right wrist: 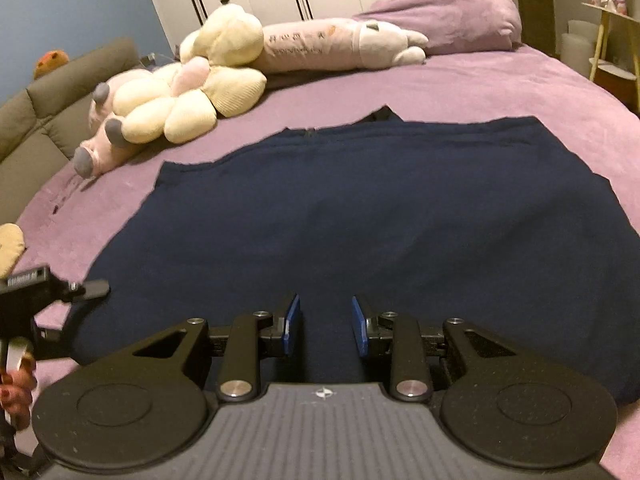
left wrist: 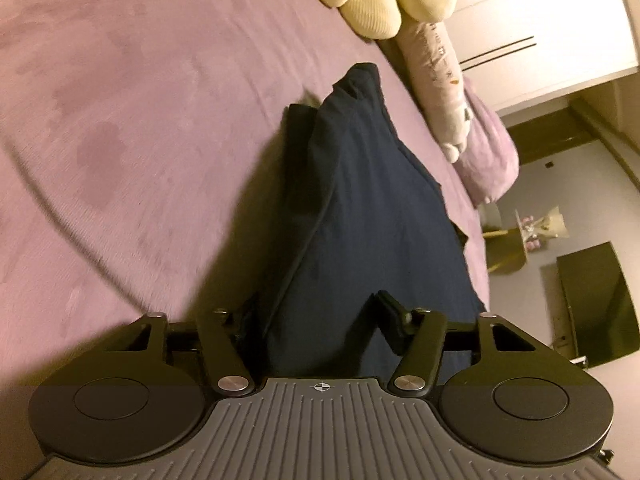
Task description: Fold large clothes
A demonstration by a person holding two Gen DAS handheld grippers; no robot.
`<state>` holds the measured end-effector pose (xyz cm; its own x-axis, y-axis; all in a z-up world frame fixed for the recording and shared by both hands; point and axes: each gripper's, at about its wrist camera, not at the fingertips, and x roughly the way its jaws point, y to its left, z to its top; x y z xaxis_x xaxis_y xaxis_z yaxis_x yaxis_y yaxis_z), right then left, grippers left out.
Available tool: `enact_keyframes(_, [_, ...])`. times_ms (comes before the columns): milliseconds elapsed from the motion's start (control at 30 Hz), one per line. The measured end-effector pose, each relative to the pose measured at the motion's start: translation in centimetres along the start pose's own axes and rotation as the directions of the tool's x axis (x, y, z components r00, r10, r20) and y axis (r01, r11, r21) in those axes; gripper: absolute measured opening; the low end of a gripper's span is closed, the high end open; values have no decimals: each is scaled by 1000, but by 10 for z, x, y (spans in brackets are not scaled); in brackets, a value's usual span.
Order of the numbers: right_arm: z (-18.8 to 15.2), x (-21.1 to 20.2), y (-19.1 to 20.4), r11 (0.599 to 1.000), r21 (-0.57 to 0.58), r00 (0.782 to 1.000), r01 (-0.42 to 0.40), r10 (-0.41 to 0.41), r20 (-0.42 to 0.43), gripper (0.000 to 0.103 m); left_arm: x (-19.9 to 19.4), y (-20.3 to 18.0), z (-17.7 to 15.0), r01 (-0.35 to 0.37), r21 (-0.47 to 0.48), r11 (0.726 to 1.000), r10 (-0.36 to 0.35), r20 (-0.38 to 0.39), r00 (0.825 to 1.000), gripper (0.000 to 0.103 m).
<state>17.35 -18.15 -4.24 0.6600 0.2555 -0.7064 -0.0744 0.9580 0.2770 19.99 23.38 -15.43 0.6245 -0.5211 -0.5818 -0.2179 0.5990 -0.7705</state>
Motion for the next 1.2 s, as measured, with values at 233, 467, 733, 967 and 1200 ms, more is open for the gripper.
enact_keyframes(233, [7, -2, 0, 1000, -1, 1000, 21, -21, 4, 27, -1, -4, 7, 14, 50, 999, -12, -39, 999, 47])
enact_keyframes(467, [12, 3, -5, 998, 9, 998, 66, -66, 7, 25, -12, -21, 7, 52, 85, 995, -52, -9, 999, 41])
enact_keyframes(733, [8, 16, -5, 994, 0, 993, 113, -113, -28, 24, -23, -59, 5, 79, 157, 984, -87, 45, 995, 40])
enact_keyframes(967, [11, 12, -8, 993, 30, 993, 117, -117, -1, 24, -28, -69, 6, 108, 155, 982, -117, 51, 992, 37])
enact_keyframes(1200, [11, 29, -22, 992, 98, 996, 78, -73, -55, 23, -35, -96, 7, 145, 207, 967, -159, 53, 986, 34])
